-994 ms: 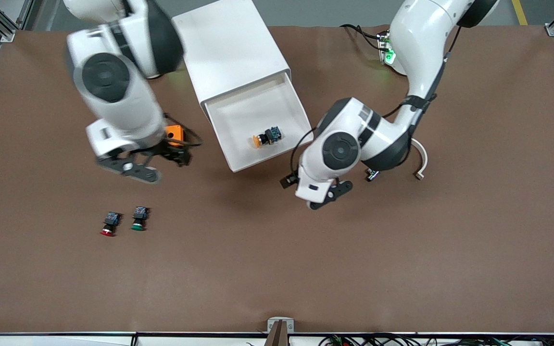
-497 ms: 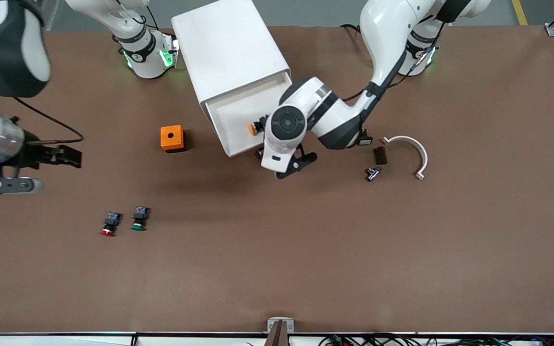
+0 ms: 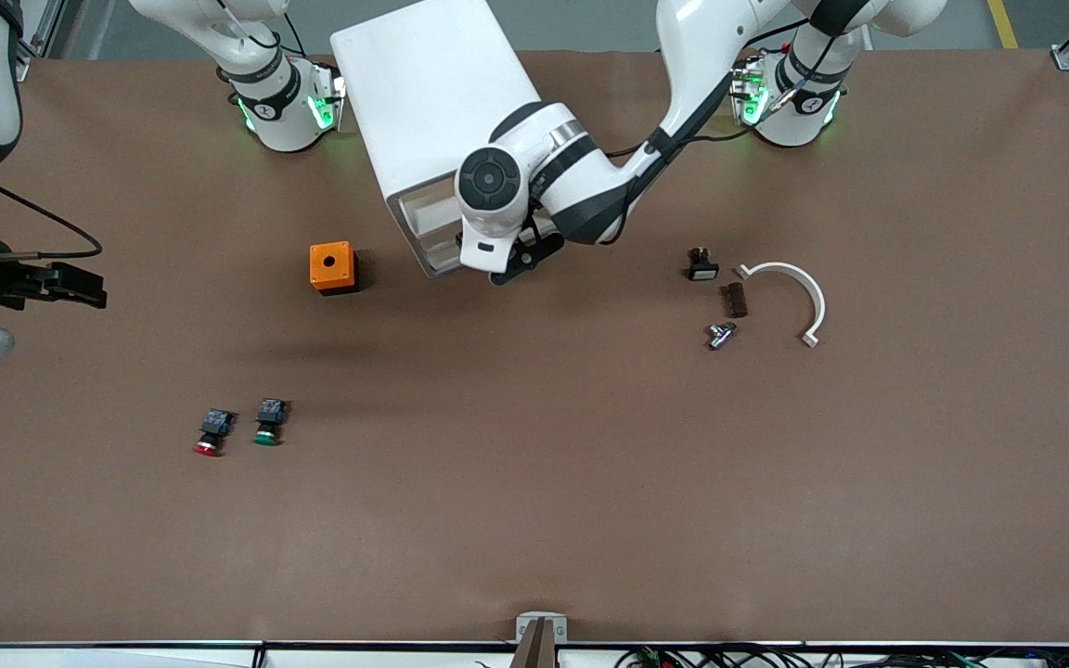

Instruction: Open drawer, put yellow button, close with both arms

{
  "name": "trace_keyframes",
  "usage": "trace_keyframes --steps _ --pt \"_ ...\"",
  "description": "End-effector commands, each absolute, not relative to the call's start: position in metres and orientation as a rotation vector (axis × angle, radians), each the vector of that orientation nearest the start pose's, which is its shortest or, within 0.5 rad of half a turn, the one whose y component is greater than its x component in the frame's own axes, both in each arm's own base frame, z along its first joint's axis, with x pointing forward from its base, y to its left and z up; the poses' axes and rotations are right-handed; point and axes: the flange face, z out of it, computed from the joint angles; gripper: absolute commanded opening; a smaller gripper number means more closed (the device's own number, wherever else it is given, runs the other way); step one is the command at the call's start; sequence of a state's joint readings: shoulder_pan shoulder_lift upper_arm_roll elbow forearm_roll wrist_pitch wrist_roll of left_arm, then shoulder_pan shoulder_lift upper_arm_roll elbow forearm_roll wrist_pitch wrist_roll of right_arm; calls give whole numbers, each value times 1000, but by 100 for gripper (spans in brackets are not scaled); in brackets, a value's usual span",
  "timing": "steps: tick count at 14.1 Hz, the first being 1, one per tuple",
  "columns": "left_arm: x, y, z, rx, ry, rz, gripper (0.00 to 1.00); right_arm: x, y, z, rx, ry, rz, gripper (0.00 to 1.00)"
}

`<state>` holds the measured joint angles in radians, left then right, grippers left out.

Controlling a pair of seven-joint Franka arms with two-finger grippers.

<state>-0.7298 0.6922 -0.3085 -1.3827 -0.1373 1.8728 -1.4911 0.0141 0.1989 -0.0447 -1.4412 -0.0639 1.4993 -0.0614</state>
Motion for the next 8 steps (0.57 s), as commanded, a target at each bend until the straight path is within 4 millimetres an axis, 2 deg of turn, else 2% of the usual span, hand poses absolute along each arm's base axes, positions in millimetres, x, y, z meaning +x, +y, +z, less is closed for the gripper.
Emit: trace_keyframes --steps 1,3,5,6,7,8 --pt "360 -602 312 -2876 -858 530 100 601 -27 564 -3180 -66 234 100" --pt "362 -600 313 -2869 -870 515 100 602 -30 565 -3182 -57 218 100" --pt "388 -582 324 -2866 -908 474 100 602 -39 565 -3180 -35 218 100" --pt "418 -559 335 -2859 -945 375 100 602 -40 564 -3179 -30 227 100" --pt "438 -541 346 -2849 -964 313 100 601 -34 564 -3192 -46 237 100" --pt "468 -512 361 -2834 -1015 251 100 600 -31 568 -3210 -52 246 100"
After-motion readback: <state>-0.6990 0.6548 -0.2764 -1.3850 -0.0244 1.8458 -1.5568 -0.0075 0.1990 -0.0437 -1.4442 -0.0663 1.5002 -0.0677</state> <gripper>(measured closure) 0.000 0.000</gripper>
